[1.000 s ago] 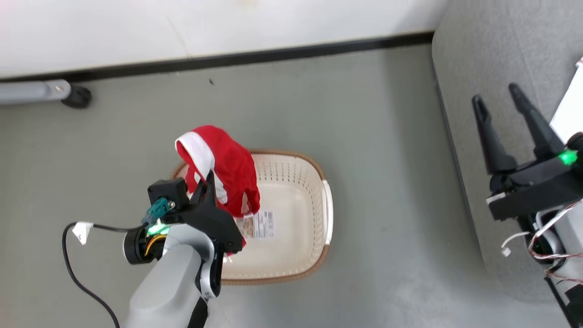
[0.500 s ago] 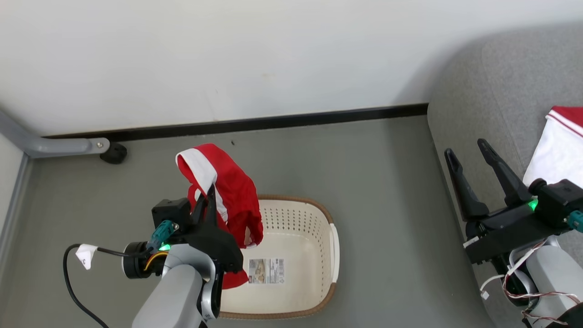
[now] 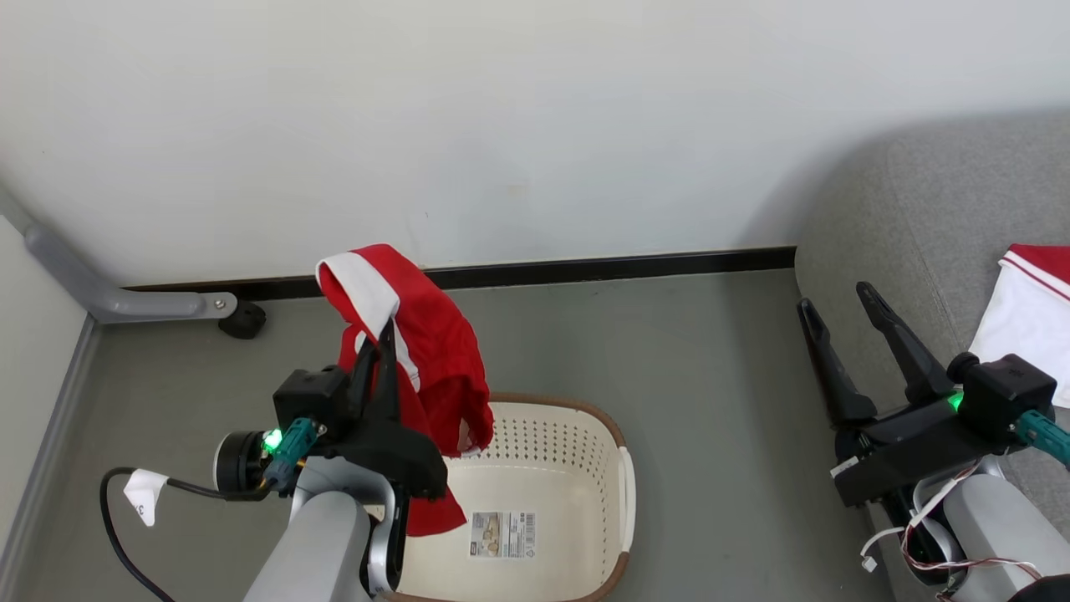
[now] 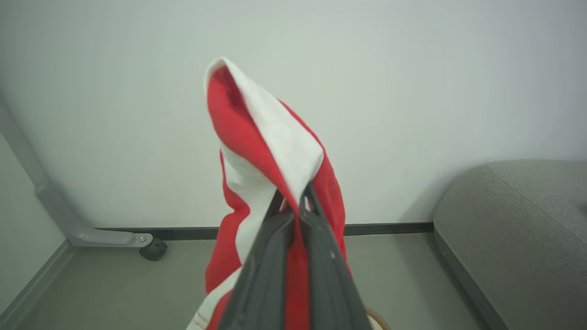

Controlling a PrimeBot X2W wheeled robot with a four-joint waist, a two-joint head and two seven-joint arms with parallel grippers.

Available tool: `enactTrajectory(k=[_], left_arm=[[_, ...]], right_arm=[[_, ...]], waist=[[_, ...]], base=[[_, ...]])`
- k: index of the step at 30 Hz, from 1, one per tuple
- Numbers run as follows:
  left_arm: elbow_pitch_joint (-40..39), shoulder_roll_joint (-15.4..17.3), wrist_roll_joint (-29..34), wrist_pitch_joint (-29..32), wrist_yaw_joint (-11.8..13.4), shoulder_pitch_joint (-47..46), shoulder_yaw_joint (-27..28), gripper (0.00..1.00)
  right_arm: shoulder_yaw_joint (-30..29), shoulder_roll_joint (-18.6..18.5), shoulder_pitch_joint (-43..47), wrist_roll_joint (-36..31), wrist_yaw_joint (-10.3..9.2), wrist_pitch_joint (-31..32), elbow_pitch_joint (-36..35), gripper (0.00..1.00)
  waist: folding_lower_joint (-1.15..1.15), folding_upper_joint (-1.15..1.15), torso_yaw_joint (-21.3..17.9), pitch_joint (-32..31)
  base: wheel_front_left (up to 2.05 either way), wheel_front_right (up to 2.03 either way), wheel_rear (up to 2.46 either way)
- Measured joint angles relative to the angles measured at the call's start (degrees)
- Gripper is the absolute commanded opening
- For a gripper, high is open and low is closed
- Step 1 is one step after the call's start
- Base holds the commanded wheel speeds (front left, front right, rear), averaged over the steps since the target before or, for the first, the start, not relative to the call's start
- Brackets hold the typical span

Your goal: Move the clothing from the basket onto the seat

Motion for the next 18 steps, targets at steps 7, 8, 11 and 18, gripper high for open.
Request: enactTrajectory(k=[7,8,11,18], left_arm=[[-5.5,0.34,2.82,0.0,0.0,1.66,0.8,0.0],[-6.2,0.38,3.09,0.0,0.0,1.81,0.8,0.0],[-9.31,0.54,4.03,0.0,0.0,1.85,0.97,0.0],[-15.49,0.77,6.42,-0.01,0.0,1.8,0.76,0.0]], right_arm=[[-0.25,1.02,0.02,-0.09,0.0,0.0,0.2,1.0],[-0.27,1.08,0.02,-0.12,0.0,0.0,0.2,1.0],[-0.31,1.32,0.02,-0.31,0.0,0.0,0.22,1.0],[-0.62,1.53,0.06,-1.31,0.01,0.0,0.34,1.0]], waist=[[0.0,0.0,-0.01,-0.88],[0.0,0.0,-0.05,-0.92],[0.0,0.0,-0.25,-1.06],[0.01,0.0,-0.6,-1.22]], base=[[0.0,0.0,0.0],[0.0,0.0,0.0],[0.0,0.0,0.0],[0.0,0.0,0.0]])
